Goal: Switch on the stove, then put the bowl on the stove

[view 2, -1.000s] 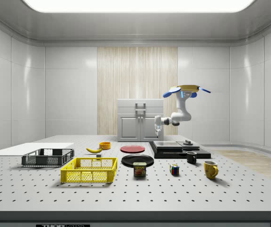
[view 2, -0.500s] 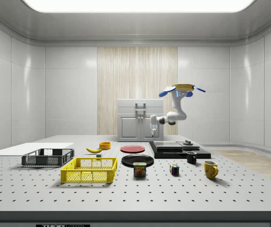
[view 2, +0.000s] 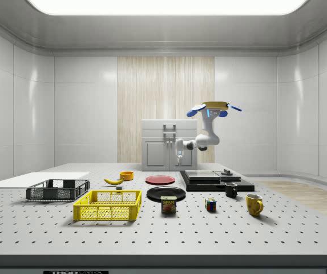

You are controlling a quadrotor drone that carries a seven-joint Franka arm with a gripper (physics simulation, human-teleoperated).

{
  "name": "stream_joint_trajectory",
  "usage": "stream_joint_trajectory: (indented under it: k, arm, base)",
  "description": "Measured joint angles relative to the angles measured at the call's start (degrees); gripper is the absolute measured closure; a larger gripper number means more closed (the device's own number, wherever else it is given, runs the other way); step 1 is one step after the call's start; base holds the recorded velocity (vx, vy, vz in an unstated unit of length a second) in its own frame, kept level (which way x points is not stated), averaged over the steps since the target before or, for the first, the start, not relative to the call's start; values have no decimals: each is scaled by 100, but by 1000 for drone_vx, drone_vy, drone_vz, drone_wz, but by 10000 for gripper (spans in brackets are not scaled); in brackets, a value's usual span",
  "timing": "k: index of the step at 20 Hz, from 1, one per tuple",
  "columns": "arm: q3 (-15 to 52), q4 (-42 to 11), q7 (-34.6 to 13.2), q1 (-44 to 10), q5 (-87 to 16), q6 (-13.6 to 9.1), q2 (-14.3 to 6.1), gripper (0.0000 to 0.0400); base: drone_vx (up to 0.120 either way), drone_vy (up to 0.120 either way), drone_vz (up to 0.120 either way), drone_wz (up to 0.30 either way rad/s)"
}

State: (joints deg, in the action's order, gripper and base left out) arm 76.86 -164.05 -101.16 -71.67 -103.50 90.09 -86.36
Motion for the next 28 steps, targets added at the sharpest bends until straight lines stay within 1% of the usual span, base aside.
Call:
stream_joint_trajectory:
  k: [28]
  arm:
    - [16, 5, -21, -28, 46, 105, -113, 0]
  base:
    - [120, 0, 0, 0]
